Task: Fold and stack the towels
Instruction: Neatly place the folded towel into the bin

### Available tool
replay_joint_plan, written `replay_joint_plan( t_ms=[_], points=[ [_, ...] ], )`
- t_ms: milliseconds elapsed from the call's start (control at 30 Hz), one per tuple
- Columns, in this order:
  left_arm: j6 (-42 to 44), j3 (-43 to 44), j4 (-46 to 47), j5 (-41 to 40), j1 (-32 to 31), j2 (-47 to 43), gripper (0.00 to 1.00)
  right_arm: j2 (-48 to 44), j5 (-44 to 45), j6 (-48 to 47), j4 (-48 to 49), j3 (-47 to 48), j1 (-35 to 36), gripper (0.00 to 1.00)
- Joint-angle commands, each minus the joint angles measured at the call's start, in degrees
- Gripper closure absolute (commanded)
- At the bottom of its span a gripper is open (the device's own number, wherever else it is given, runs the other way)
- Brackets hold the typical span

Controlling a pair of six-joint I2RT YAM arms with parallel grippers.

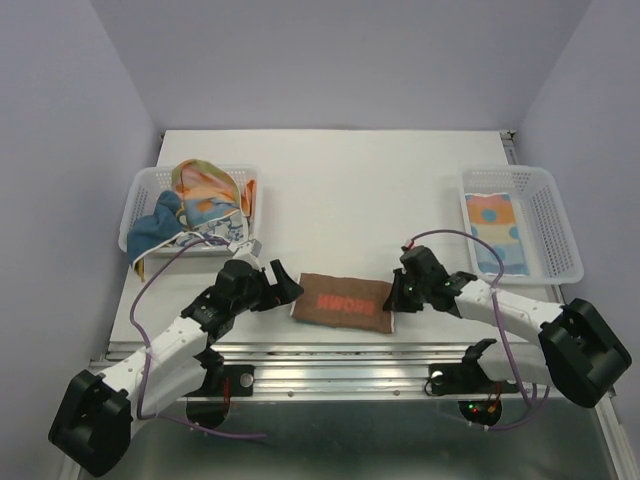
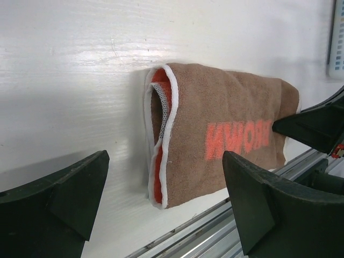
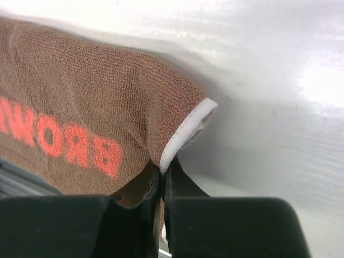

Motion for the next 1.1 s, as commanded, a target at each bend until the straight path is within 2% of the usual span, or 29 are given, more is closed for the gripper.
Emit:
replay_joint_plan(
  t_ms=[0,133,200,267,367,467,533,667,733,833,933,1000,1067],
  points=[
    [1.31,1.89,0.85,-1.32,-0.05,-0.56,0.01,2.26,11.68,-2.8,-0.24,3.72,0.58,0.99],
    [1.66,2.76,1.02,-1.93,-0.05,0.49,0.01,2.26,20.3,-12.36,4.67,9.08,0.49,0.99],
    [2.1,3.99,0.67,-2.02,-0.05,1.72,0.01,4.19,22.59,-23.51,6.87,12.33,0.58,0.99],
    [2.28,4.7,0.58,-2.2,-0.05,2.6,0.01,8.12,22.68,-33.85,5.13,17.78,0.4,0.99],
    [1.93,5.32,0.32,-2.81,-0.05,3.31,0.01,12.18,23.91,-41.9,1.79,23.32,-0.3,0.99],
    [1.49,6.1,-0.29,-3.25,-0.05,3.4,0.01,15.53,27.33,-43.58,-5.49,26.31,-2.05,0.99],
    [1.31,6.72,-0.73,-3.6,-0.05,2.96,0.01,15.88,29.27,-43.59,-7.53,26.84,-2.85,0.99],
    [1.75,8.3,-1.7,-4.4,-0.05,2.52,0.01,15.71,33.74,-43.32,-18.66,28.87,-3.47,0.99],
    [1.84,8.65,-1.7,-4.4,-0.05,2.69,0.01,15.36,34.89,-44.11,-20.54,28.52,-3.73,0.99],
    [2.19,9.79,-1.88,-4.57,-0.05,3.83,0.01,13.61,31.2,-48.5,-21.95,28.17,-4.52,0.99],
    [2.45,10.24,-1.88,-4.31,-0.05,5.07,0.01,11.15,32.08,-49.82,-24.23,29.04,-6.36,0.99],
    [2.54,10.32,-1.88,-4.83,-0.05,5.33,0.01,8.78,35.92,-51.23,-26.07,28.61,-7.33,0.99],
    [2.89,10.67,-1.62,-5.62,-0.05,5.77,0.01,5.8,35.96,-55.35,-26.96,28.6,-10.04,0.99]
  ],
)
